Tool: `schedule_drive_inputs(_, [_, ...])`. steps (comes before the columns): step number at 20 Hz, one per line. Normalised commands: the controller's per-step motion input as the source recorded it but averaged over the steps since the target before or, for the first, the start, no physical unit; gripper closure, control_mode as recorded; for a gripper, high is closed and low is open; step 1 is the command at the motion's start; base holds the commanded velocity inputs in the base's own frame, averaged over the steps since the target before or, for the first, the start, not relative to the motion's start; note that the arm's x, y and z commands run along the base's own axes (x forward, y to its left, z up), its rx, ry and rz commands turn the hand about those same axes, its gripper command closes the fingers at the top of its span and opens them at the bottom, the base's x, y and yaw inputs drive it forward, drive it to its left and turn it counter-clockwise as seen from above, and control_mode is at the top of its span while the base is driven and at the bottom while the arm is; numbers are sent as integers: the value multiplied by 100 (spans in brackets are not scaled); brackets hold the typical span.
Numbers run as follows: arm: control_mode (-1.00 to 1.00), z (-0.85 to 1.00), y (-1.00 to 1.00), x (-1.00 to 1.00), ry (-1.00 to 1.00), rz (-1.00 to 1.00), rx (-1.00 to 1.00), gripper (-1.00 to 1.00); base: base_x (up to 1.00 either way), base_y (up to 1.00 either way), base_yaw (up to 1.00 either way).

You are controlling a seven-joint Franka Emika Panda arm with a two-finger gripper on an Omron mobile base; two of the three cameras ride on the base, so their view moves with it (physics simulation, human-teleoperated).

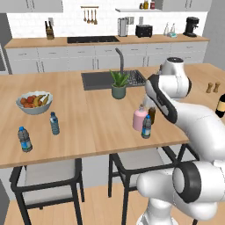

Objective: Move the plastic bottles in the middle to the plastics group, and the glass bottles in the middle to the glass group.

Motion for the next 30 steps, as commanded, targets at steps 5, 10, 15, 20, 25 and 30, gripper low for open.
schedule_drive_inputs(5, [-100, -54, 0, 54, -10, 0, 0, -100, 0, 0, 0])
schedule_drive_inputs(10, [-100, -58, 0, 45, -13, 0, 0, -100, 0, 0, 0])
schedule_drive_inputs(15, [-100, -33, 0, 19, -15, 2, 0, -100, 0, 0, 0])
schedule_drive_inputs(20, [-100, -16, 0, 0, -1, 1, -1, -100, 0, 0, 0])
schedule_drive_inputs(25, [-100, -39, 0, 0, 0, 0, -1, -100, 0, 0, 0])
schedule_drive_inputs(30, [-100, -14, 0, 5, -1, 0, 0, -100, 0, 0, 0])
